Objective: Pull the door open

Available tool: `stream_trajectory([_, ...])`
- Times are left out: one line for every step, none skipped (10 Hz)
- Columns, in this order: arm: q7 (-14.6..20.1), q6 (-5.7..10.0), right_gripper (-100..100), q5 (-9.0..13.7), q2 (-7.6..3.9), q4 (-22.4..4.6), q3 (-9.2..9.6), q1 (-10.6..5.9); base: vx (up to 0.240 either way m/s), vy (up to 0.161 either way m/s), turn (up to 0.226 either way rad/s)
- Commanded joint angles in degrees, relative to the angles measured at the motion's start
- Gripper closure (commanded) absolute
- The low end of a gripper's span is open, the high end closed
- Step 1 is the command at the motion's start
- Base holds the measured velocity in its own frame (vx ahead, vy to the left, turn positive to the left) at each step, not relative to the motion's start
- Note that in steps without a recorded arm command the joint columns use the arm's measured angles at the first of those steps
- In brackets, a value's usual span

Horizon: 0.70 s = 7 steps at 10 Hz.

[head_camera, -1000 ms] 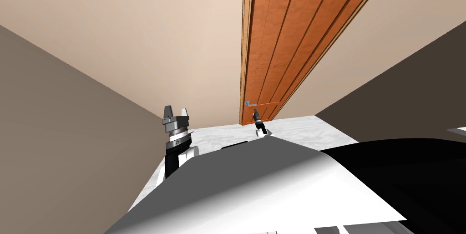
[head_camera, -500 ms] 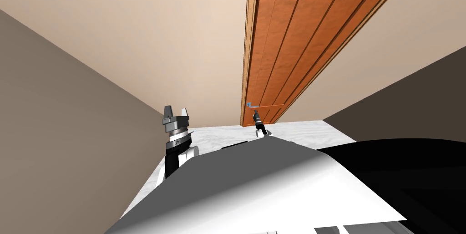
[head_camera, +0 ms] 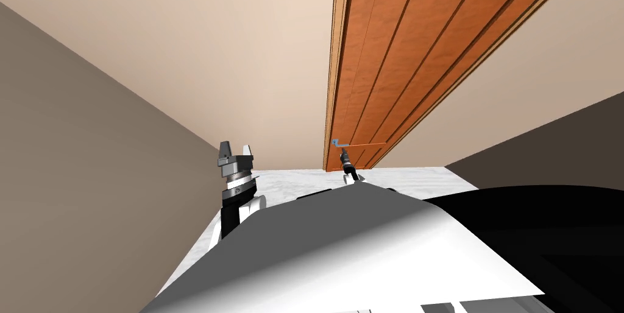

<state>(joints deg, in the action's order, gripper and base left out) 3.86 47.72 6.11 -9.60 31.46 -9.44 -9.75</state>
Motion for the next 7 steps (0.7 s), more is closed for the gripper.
stream_trajectory([1.00,1.03,-100,0.31,-1.02,-1.36,-0.36,0.14,0.172,0.002,0.142])
stream_trajectory([1.86,1.46,-100,0.59,-1.99,-1.64,-0.68,0.74,0.183,0.024,0.137])
stream_trajectory([2.76,1.91,-100,0.88,-3.00,-1.94,-1.01,1.36,0.186,0.010,0.149])
stream_trajectory([3.62,2.34,-100,1.15,-3.96,-2.22,-1.33,1.96,0.201,-0.002,0.158])
stream_trajectory([4.34,2.70,-100,1.39,-4.77,-2.46,-1.59,2.46,0.189,0.013,0.119])
stream_trajectory([5.00,3.03,-100,1.60,-5.51,-2.68,-1.84,2.92,0.194,-0.010,0.102])
stream_trajectory([5.00,3.03,-100,1.60,-5.51,-2.68,-1.84,2.92,0.141,-0.027,0.046])
